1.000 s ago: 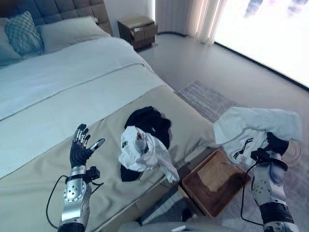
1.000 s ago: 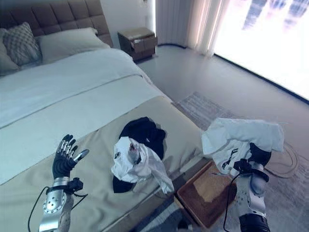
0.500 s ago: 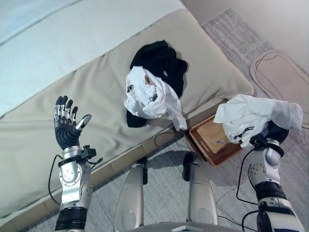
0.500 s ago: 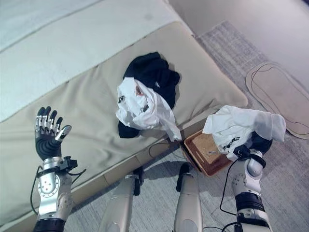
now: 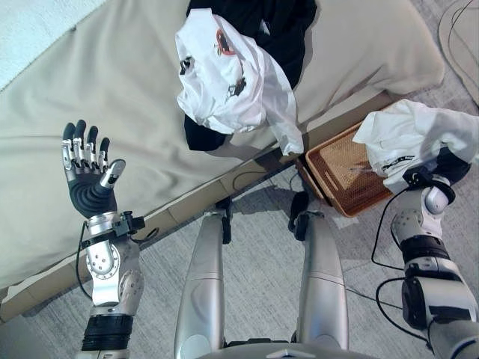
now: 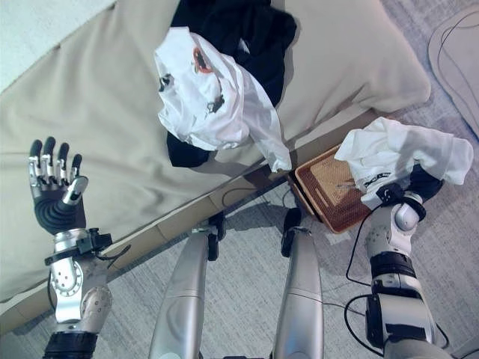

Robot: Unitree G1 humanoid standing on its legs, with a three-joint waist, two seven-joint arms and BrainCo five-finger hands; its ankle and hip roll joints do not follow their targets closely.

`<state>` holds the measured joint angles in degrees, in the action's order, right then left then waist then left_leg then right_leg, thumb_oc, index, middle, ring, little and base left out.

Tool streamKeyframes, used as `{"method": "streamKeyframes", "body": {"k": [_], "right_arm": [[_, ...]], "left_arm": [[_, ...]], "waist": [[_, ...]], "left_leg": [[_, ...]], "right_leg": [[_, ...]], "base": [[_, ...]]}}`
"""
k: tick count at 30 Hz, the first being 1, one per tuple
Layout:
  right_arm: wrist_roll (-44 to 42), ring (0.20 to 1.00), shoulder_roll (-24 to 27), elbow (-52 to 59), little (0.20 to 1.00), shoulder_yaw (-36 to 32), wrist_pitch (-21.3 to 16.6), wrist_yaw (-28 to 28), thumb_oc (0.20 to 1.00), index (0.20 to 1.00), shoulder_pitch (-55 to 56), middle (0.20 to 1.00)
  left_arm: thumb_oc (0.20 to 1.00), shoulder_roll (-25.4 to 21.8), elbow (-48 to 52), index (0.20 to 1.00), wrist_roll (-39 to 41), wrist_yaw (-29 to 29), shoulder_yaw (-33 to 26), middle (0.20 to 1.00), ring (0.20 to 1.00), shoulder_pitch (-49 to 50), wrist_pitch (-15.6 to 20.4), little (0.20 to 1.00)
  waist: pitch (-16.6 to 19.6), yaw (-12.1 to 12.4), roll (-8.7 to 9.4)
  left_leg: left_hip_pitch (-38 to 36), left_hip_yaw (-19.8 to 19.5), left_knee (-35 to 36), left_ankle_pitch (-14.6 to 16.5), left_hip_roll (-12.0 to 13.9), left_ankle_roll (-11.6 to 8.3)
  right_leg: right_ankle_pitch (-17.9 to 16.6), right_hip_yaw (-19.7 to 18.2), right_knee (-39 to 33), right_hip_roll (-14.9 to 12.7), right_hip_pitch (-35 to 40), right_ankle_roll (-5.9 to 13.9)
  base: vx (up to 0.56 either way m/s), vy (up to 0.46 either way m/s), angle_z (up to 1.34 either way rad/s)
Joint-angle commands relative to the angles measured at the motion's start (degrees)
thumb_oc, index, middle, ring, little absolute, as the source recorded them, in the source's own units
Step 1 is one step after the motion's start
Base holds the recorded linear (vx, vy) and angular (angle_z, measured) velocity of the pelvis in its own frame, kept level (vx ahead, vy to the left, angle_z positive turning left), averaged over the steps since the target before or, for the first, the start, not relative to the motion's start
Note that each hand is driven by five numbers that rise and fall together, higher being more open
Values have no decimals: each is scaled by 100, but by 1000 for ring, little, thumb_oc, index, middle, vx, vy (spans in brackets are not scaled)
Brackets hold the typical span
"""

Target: Pick up clothes into the bucket

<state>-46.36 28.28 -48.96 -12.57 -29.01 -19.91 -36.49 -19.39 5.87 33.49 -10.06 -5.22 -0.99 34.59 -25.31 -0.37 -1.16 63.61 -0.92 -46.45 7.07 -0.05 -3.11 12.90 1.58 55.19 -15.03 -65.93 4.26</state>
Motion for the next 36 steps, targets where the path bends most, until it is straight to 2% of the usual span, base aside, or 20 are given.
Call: {"method": "streamKeyframes", "body": {"k": [1, 5, 7, 12, 19, 31, 32, 33, 34, 35, 36], "right_arm": [[-298, 200, 463, -486, 200, 108, -368, -94, 200, 200, -75, 200], [-260, 200, 523, -850, 200, 251, -199, -99, 200, 200, -190, 200], [-39, 200, 584, -1241, 200, 508, 59, -53, 200, 200, -254, 200], [179, 200, 555, -1773, 200, 687, 267, -161, 200, 200, -304, 200], [111, 200, 546, -2091, 200, 623, 306, -312, 200, 200, -443, 200], [223, 200, 853, -2122, 200, 589, 265, -412, 200, 200, -480, 200], [239, 235, 858, -2038, 235, 604, 225, -393, 235, 235, -446, 235], [205, 482, 826, -1976, 482, 590, 185, -368, 482, 482, -417, 482], [203, 677, 821, -1970, 677, 586, 182, -367, 677, 677, -407, 677], [179, 1000, 778, -1931, 1000, 581, 169, -319, 1000, 1000, -360, 1000], [346, 1000, 793, -2132, 1000, 630, 288, -359, 1000, 1000, -339, 1000]], "left_arm": [[1000, -17, 445, 1000, 267, -111, 26, 1000, 1000, 134, 429, 1000], [1000, -35, 556, 1000, 327, -106, 129, 1000, 1000, 112, 415, 1000], [1000, -102, 604, 1000, 351, -101, 190, 1000, 1000, 67, 424, 1000], [1000, -140, 688, 1000, 410, -150, 217, 1000, 1000, 73, 464, 1000], [1000, -249, 732, 1000, 353, -319, 189, 1000, 1000, 12, 519, 1000], [1000, -253, 763, 1000, 403, -352, 114, 1000, 1000, 4, 557, 1000], [1000, -247, 761, 1000, 414, -343, 102, 1000, 1000, 10, 561, 1000], [1000, -234, 758, 1000, 425, -338, 99, 1000, 1000, 8, 559, 1000], [1000, -237, 758, 1000, 427, -336, 99, 1000, 1000, 10, 558, 1000], [1000, -225, 745, 1000, 429, -330, 90, 1000, 1000, 18, 564, 1000], [1000, -214, 712, 1000, 438, -324, 107, 1000, 1000, 28, 562, 1000]], "waist": [[440, -17, -206], [403, 12, -233], [365, 35, -249], [379, 70, -286], [409, 104, -356], [515, 96, -327], [543, 92, -315], [553, 89, -308], [558, 90, -306], [563, 91, -296], [574, 95, -277]], "left_leg": [[544, 7, -483, 325, -119, 114], [736, 25, -628, 351, -158, 135], [856, 49, -705, 360, -185, 147], [996, 59, -791, 383, -243, 171], [1208, 59, -915, 404, -302, 201], [1394, 78, -988, 364, -328, 203], [1421, 68, -997, 358, -329, 202], [1435, 61, -1007, 357, -326, 199], [1438, 60, -1009, 358, -326, 199], [1436, 53, -998, 352, -318, 199], [1438, 60, -986, 347, -315, 195]], "right_leg": [[-341, -206, -164, 41, -222, 134], [-295, -272, -8, 31, -452, 118], [-292, -310, 62, 20, -589, 114], [-254, -370, 159, 31, -778, 102], [-215, -443, 311, 23, -1018, 95], [-260, -494, 399, 54, -1266, 102], [-266, -496, 396, 62, -1290, 102], [-265, -499, 400, 66, -1294, 99], [-264, -499, 401, 66, -1297, 99], [-270, -497, 396, 66, -1298, 96], [-278, -475, 382, 63, -1291, 90]], "base": [[5, 10, 4], [5, 3, -2], [17, 0, 3], [0, 0, 0], [25, 0, 3], [0, 0, 0], [0, 0, 0], [0, 0, 0], [0, 0, 0], [0, 0, 0], [0, 0, 0]]}}
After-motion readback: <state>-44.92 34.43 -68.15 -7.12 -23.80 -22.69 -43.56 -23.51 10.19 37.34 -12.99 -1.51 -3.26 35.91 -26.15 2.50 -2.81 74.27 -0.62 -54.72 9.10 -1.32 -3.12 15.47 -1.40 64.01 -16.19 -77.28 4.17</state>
